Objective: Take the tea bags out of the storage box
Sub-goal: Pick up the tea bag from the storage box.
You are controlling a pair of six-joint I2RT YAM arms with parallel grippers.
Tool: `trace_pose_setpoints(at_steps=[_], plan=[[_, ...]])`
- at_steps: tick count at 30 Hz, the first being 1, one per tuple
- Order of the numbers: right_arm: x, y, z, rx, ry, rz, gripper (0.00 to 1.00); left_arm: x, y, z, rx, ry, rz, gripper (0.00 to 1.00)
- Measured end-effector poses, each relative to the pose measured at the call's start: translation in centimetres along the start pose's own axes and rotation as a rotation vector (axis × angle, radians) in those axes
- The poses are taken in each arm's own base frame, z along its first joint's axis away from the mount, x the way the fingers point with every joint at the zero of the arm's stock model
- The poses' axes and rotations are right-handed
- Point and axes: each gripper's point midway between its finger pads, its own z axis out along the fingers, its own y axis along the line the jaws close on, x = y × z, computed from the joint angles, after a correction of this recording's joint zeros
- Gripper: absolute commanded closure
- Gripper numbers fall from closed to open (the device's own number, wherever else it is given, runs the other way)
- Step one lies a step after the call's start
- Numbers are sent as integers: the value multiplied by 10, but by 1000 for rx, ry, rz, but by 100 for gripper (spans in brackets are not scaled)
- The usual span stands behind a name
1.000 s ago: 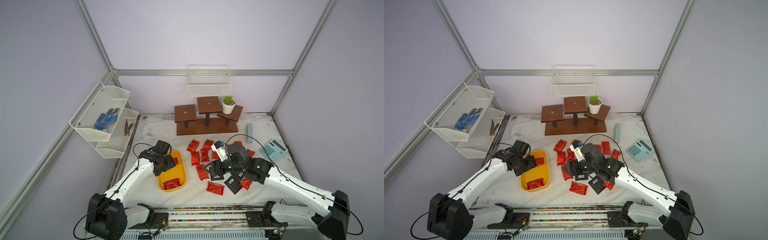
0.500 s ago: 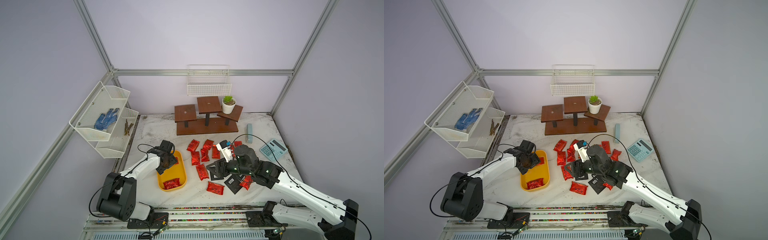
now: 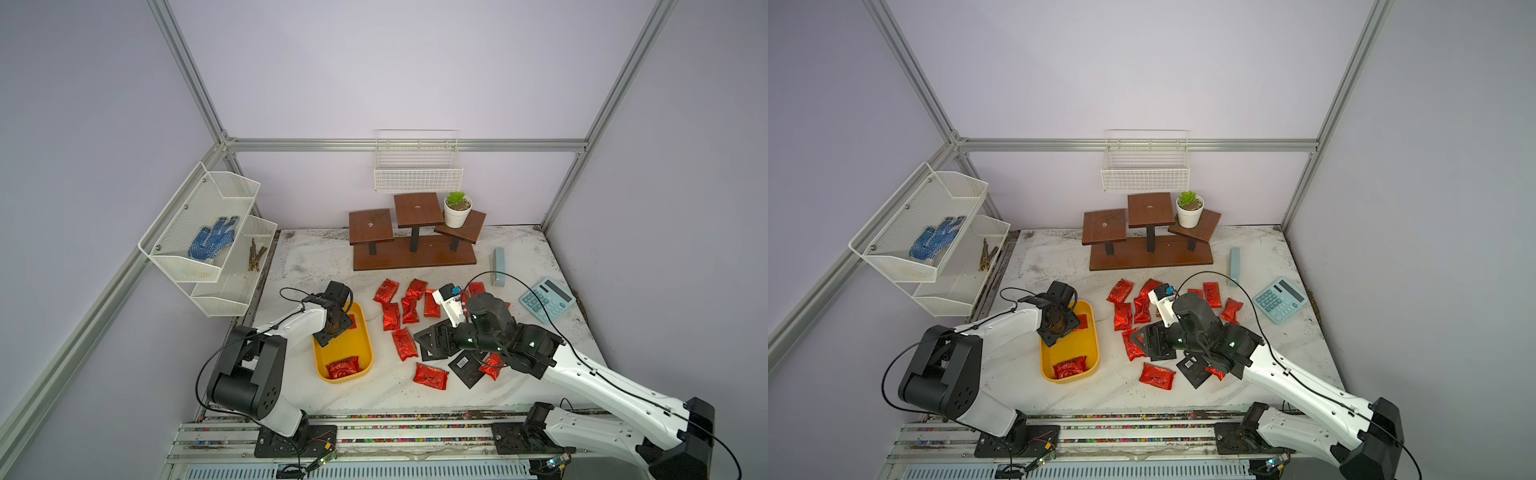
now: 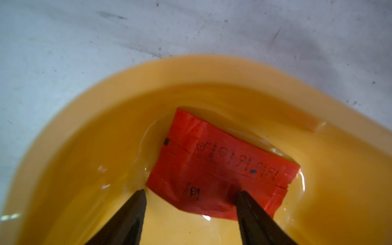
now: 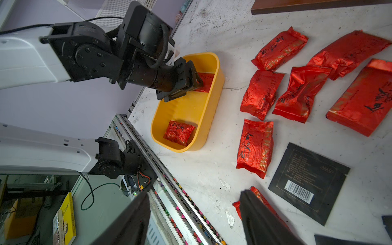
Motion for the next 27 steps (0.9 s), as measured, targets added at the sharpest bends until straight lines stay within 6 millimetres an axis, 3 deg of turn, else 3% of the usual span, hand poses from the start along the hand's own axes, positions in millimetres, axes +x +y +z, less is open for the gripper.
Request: trace_pose_setpoints(at_steps=[7, 15, 22, 27], plan=[[3, -5, 5, 15, 14, 5, 28, -16, -18, 8, 2, -19, 19, 67], [8, -11, 12, 34, 35, 13, 30, -21, -22, 8, 14, -34, 44, 100], [9, -11, 13, 35, 38, 21, 30, -21, -17, 1, 5, -35, 70, 100], [8, -10, 11, 32, 33, 23, 31, -28, -14, -31, 47, -67, 72, 100]])
